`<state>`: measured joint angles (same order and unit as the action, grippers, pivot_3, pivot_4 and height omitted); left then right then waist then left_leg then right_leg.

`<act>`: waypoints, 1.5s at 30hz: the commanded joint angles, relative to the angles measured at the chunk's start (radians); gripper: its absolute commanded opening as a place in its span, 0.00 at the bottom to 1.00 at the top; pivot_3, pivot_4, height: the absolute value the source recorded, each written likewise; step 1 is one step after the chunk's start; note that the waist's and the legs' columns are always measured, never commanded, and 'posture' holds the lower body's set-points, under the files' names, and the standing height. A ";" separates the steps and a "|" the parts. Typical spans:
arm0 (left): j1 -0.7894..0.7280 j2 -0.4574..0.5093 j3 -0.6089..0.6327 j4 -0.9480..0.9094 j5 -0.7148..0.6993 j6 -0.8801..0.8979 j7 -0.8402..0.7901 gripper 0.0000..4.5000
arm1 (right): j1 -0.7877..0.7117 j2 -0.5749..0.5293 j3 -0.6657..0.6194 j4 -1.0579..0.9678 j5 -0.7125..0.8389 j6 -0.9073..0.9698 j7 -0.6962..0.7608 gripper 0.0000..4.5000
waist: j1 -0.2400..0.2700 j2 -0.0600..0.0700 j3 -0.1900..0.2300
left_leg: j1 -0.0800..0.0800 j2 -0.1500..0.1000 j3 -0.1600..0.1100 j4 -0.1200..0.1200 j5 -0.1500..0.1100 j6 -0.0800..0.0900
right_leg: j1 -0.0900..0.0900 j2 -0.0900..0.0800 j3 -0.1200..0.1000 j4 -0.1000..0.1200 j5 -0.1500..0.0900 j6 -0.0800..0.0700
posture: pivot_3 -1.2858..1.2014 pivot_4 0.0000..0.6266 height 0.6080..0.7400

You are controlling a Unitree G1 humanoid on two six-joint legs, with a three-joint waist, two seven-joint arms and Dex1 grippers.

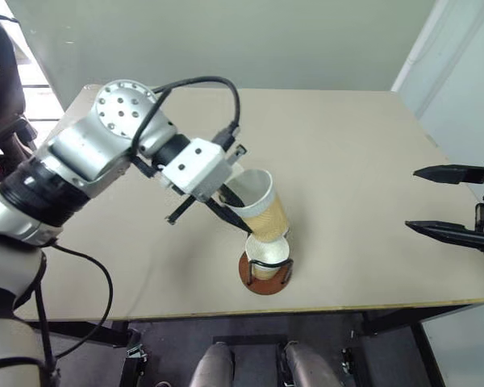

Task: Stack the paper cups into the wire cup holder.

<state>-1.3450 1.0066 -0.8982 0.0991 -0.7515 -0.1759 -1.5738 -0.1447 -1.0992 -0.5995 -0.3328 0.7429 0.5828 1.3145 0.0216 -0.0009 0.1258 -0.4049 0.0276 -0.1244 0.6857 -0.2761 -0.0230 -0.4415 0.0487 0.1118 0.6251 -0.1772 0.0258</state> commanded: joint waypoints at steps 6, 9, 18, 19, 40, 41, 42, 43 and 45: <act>-0.075 -0.036 -0.082 0.085 0.007 -0.109 -0.041 0.01 | 0.053 -0.035 -0.121 -0.037 0.026 0.020 0.012 1.00 | 0.000 0.000 0.000 | 0.000 0.000 0.001 0.000 -0.002 0.000 | 0.000 0.000 0.000 0.000 0.000 0.005 | 0.52 0.24 1.00; -0.088 -0.043 -0.119 0.100 0.013 -0.139 -0.041 0.01 | 0.072 -0.030 -0.141 -0.053 0.029 0.028 0.006 1.00 | 0.001 0.000 0.000 | 0.000 0.000 0.002 0.001 -0.002 0.001 | 0.000 0.000 0.000 0.000 0.000 0.005 | 0.52 0.24 1.00; -0.111 -0.038 -0.191 0.059 -0.010 -0.183 -0.041 0.01 | 0.127 -0.016 -0.197 -0.104 0.043 0.054 -0.018 1.00 | 0.002 0.000 0.000 | -0.001 0.000 0.003 0.008 -0.005 0.004 | 0.001 0.000 0.000 0.000 -0.001 0.006 | 0.52 0.24 1.00; -0.112 -0.040 -0.195 0.064 -0.003 -0.188 -0.041 0.01 | 0.132 -0.015 -0.201 -0.107 0.044 0.055 -0.020 1.00 | 0.002 0.000 0.000 | -0.001 0.000 0.003 0.009 -0.005 0.004 | 0.001 0.000 0.000 0.000 -0.001 0.006 | 0.52 0.24 1.00; -0.104 -0.082 -0.203 0.107 0.085 -0.241 -0.041 0.05 | 0.130 -0.019 -0.173 -0.094 0.029 0.033 -0.048 1.00 | 0.003 0.001 0.000 | -0.004 -0.001 0.004 0.015 -0.007 0.007 | 0.002 -0.001 0.001 0.000 -0.001 0.007 | 0.52 0.24 1.00; -0.105 -0.082 -0.205 0.106 0.085 -0.239 -0.041 0.10 | 0.131 -0.018 -0.174 -0.095 0.029 0.033 -0.049 1.00 | 0.003 0.001 0.000 | -0.004 -0.001 0.004 0.015 -0.008 0.007 | 0.002 -0.001 0.001 0.000 -0.001 0.007 | 0.52 0.24 1.00; -0.103 -0.082 -0.205 0.104 0.087 -0.238 -0.041 0.15 | 0.131 -0.018 -0.175 -0.095 0.029 0.033 -0.050 1.00 | 0.003 0.001 0.000 | -0.004 -0.001 0.004 0.015 -0.008 0.007 | 0.002 -0.001 0.001 0.000 -0.001 0.007 | 0.52 0.24 1.00; -0.102 -0.082 -0.205 0.103 0.089 -0.238 -0.041 0.23 | 0.131 -0.019 -0.175 -0.095 0.029 0.033 -0.050 1.00 | 0.003 0.001 0.000 | -0.004 -0.001 0.004 0.015 -0.007 0.007 | 0.002 -0.001 0.001 0.000 -0.001 0.007 | 0.52 0.24 1.00; -0.098 -0.084 -0.201 0.100 0.095 -0.238 -0.041 0.36 | 0.131 -0.019 -0.175 -0.095 0.028 0.033 -0.052 1.00 | 0.003 0.001 0.000 | -0.004 -0.001 0.004 0.015 -0.007 0.007 | 0.002 -0.001 0.001 0.000 -0.001 0.007 | 0.52 0.24 1.00</act>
<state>-1.4309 0.9232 -1.1162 0.2159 -0.6654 -0.4076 -1.5754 -0.0083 -1.1109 -0.7624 -0.4253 0.7689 0.6294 1.2706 0.0246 -0.0003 0.1262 -0.4086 0.0265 -0.1206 0.7003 -0.2836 -0.0160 -0.4398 0.0480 0.1123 0.6250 -0.1783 0.0326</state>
